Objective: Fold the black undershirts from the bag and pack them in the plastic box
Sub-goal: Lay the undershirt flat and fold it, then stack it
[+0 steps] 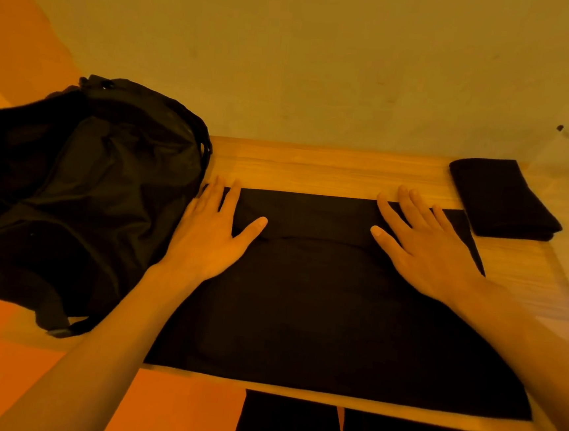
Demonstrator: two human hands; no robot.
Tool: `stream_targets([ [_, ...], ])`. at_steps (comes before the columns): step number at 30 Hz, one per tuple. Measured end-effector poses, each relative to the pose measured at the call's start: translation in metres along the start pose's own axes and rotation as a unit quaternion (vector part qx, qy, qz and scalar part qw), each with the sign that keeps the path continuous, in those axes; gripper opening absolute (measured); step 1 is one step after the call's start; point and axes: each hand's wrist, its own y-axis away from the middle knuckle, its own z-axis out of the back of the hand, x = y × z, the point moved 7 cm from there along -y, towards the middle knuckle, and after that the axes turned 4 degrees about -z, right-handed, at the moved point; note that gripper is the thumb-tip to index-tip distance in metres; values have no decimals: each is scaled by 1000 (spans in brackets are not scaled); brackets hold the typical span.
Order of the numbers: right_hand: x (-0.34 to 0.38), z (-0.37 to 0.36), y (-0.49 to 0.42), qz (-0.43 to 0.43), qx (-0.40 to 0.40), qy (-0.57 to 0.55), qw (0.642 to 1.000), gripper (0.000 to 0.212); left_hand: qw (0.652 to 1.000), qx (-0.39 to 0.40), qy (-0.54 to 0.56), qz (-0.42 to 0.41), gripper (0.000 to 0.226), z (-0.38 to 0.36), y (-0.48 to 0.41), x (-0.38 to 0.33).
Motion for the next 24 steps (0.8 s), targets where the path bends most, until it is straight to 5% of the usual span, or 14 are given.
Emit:
stream_targets([
  [8, -13, 5, 2, -26, -11, -19, 999, 78, 999, 23, -2, 24, 94, -1, -8, 1],
  [13, -18, 8, 24, -44, -54, -4, 998, 74, 992, -66, -72, -80, 84, 13, 16, -45],
  [20, -37, -8, 35, -76, 7, -10, 997, 78, 999, 13, -44, -29, 87, -14, 23, -33],
  [24, -27, 5, 54, -43, -67, 4, 997, 74, 993, -24, -12, -116, 81, 1, 51, -57],
])
